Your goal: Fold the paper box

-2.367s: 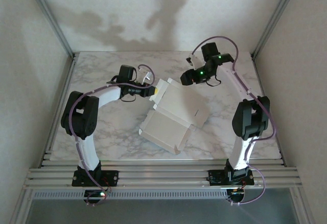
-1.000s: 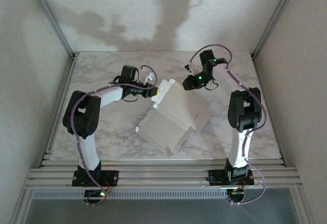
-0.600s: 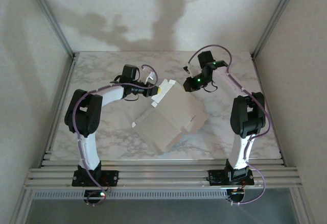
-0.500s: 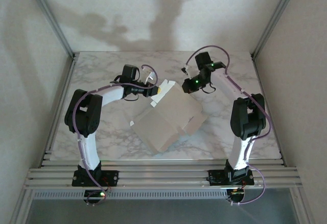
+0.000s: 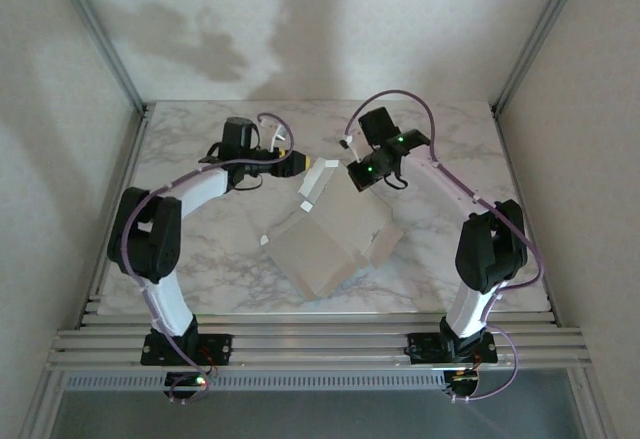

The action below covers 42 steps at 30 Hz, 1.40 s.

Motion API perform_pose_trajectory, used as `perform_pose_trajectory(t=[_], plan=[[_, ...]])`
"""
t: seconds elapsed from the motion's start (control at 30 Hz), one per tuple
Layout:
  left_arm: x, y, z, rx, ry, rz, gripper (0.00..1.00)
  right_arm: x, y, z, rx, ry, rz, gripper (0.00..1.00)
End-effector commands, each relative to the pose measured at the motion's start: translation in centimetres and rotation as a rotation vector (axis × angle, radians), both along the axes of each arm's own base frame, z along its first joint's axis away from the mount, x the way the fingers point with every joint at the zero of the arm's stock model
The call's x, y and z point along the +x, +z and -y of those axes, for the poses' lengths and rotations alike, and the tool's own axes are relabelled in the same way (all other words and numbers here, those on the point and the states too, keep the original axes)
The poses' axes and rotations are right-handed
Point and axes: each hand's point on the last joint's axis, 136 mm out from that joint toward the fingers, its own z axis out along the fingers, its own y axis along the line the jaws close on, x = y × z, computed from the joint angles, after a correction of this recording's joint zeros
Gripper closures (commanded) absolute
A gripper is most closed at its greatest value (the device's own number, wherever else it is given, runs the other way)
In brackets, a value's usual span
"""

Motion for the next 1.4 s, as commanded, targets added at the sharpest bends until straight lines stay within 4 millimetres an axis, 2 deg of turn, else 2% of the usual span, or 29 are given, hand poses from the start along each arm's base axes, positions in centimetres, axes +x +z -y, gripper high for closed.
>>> perform_pose_trajectory(t=[0.0,0.13,0.3,0.33,0.37,0.47,0.67,0.77,0.93,1.13,1.27,1.37], plan=[[0.1,2.3,-0.9,-0.040,0.087,0.011,0.27,0.8,1.1,1.2,-0.095,-0.045,0.088,1.00],[0.4,2.7,-2.0,-0.061,0.181,-0.021,0.20,0.7,2.0,1.2,-0.176,-0.022,0.123,1.00],[0.1,4.5,-2.8,-0.091,0.225,0.040,0.16,-0.1,3.2,1.5,-0.218,-0.008,0.146,1.00],[-0.1,4.8,-2.8,-0.105,0.232,0.051,0.03,-0.4,3.3,1.4,-0.232,0.003,0.163,1.00],[-0.3,4.8,-2.9,-0.109,0.236,0.057,0.01,-0.7,3.2,1.4,-0.246,0.014,0.176,1.00],[-1.2,5.1,-2.6,-0.150,0.209,0.094,0.01,-1.5,3.2,1.4,-0.301,0.033,0.246,1.00],[-3.7,6.8,-2.5,-0.203,0.207,0.158,0.01,-2.6,5.6,0.9,-0.308,0.044,0.336,1.00],[-4.7,7.4,-2.5,-0.216,0.191,0.171,0.01,-3.1,5.9,0.4,-0.317,0.062,0.352,1.00],[-5.7,7.5,-2.5,-0.213,0.211,0.155,0.01,-3.9,4.9,-0.2,-0.359,0.087,0.358,1.00],[-6.3,7.6,-2.1,-0.237,0.190,0.136,0.01,-4.1,5.0,-1.1,-0.382,0.098,0.393,1.00],[-5.5,6.8,-2.0,-0.162,0.147,0.131,0.01,-4.5,2.9,-1.2,-0.433,0.111,0.379,1.00],[-5.1,7.2,-2.2,-0.169,0.123,0.165,0.01,-4.7,1.4,-0.9,-0.474,0.114,0.361,1.00]])
